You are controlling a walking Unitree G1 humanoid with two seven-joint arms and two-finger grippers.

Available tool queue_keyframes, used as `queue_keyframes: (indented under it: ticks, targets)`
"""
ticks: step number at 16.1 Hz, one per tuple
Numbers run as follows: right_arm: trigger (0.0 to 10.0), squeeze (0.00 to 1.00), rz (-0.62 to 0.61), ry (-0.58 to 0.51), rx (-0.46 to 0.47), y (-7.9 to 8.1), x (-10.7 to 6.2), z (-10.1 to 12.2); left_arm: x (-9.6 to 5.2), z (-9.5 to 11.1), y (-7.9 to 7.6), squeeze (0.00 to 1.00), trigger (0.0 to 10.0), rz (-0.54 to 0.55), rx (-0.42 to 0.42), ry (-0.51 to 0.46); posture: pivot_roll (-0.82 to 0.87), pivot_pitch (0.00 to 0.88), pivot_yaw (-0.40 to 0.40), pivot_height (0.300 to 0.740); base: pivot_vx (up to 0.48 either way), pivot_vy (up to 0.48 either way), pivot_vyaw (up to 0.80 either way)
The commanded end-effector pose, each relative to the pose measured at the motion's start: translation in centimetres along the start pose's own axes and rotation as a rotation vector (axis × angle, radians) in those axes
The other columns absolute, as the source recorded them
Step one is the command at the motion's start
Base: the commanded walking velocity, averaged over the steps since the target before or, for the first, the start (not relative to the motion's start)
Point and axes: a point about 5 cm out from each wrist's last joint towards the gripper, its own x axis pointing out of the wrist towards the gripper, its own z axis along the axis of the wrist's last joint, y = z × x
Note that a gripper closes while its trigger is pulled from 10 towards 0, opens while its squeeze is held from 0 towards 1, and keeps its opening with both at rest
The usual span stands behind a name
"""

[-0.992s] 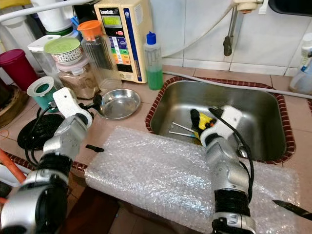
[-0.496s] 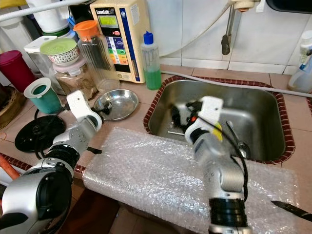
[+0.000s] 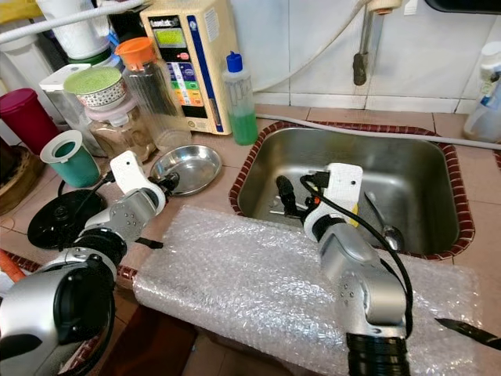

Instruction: Kitchen organization

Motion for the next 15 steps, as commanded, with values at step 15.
queue_keyframes:
  ticks: [15]
  targets:
    - [10.0, 0.00, 0.017, -0.016, -0.024, 0.8, -0.6, 1.6, 0.0, -0.2, 2.1, 0.00, 0.0, 0.033, 0.041, 0.048, -0.08, 0.000, 0.197, 0.740, 0.000, 0.000, 0.00]
